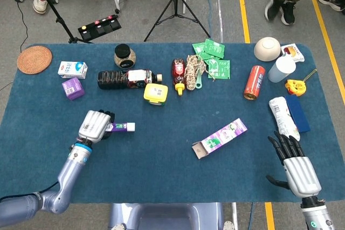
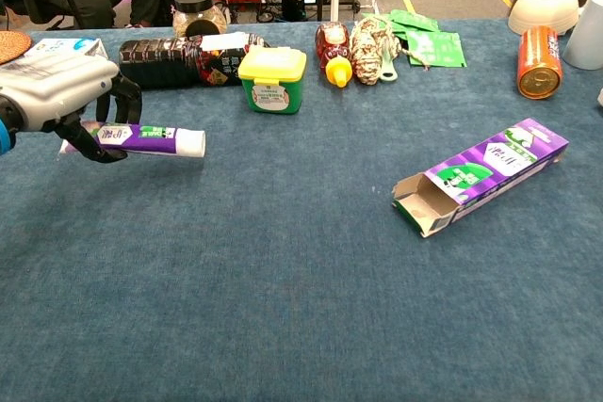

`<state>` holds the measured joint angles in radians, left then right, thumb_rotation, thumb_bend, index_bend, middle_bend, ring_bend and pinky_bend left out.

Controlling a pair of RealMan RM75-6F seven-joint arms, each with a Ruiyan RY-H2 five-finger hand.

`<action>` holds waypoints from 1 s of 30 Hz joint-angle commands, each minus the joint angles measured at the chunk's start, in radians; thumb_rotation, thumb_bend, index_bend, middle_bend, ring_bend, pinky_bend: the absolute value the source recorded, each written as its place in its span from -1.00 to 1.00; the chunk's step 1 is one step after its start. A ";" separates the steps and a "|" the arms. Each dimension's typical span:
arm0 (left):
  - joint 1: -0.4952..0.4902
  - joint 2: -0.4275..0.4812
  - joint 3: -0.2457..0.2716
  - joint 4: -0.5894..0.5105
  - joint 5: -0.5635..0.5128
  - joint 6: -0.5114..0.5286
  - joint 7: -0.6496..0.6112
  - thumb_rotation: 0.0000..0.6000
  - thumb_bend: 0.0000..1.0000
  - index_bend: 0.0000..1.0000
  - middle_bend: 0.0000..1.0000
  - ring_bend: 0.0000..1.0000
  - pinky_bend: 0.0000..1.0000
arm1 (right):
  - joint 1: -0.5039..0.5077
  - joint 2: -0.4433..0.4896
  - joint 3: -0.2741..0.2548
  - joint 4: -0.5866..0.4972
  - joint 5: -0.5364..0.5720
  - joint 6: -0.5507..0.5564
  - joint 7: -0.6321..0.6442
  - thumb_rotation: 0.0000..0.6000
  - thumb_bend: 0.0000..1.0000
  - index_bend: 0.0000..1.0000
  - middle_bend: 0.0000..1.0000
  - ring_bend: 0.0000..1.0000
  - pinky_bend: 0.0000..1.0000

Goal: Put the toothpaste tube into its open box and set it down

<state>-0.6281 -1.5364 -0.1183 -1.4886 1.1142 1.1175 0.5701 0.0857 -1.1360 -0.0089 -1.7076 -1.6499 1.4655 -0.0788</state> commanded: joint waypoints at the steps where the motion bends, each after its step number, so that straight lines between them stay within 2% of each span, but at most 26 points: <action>1: 0.001 0.034 -0.010 -0.034 0.003 -0.003 -0.013 1.00 -0.40 0.27 0.00 -0.08 0.33 | 0.024 0.007 0.002 0.017 0.006 -0.041 0.016 1.00 -1.00 -0.91 -1.00 -1.00 -1.00; 5: 0.001 0.083 -0.021 -0.089 0.007 -0.002 -0.023 1.00 -0.40 0.27 0.00 -0.08 0.33 | 0.073 0.022 0.004 0.052 -0.022 -0.098 0.028 1.00 -1.00 -0.91 -0.99 -1.00 -0.99; 9: 0.004 0.144 -0.037 -0.164 0.013 0.016 -0.024 1.00 -0.40 0.27 0.00 -0.08 0.33 | 0.142 0.028 0.013 0.091 -0.066 -0.164 0.027 1.00 -1.00 -0.91 -0.94 -1.00 -0.89; 15: 0.022 0.241 -0.049 -0.282 0.031 0.054 -0.016 1.00 -0.40 0.27 0.00 -0.08 0.33 | 0.271 0.021 0.023 0.142 -0.103 -0.319 0.042 1.00 -1.00 -0.89 -0.90 -0.96 -0.80; 22: 0.039 0.331 -0.063 -0.370 0.044 0.084 -0.027 1.00 -0.40 0.27 0.01 -0.08 0.33 | 0.398 -0.048 0.041 0.228 -0.109 -0.466 0.029 1.00 -1.00 -0.85 -0.87 -0.90 -0.69; 30: 0.054 0.376 -0.069 -0.386 0.045 0.099 -0.059 1.00 -0.41 0.29 0.01 -0.08 0.33 | 0.486 -0.130 0.050 0.330 -0.096 -0.565 0.004 1.00 -1.00 -0.84 -0.86 -0.90 -0.68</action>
<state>-0.5775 -1.1654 -0.1862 -1.8750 1.1593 1.2143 0.5189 0.5572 -1.2459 0.0387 -1.4006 -1.7457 0.9136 -0.0680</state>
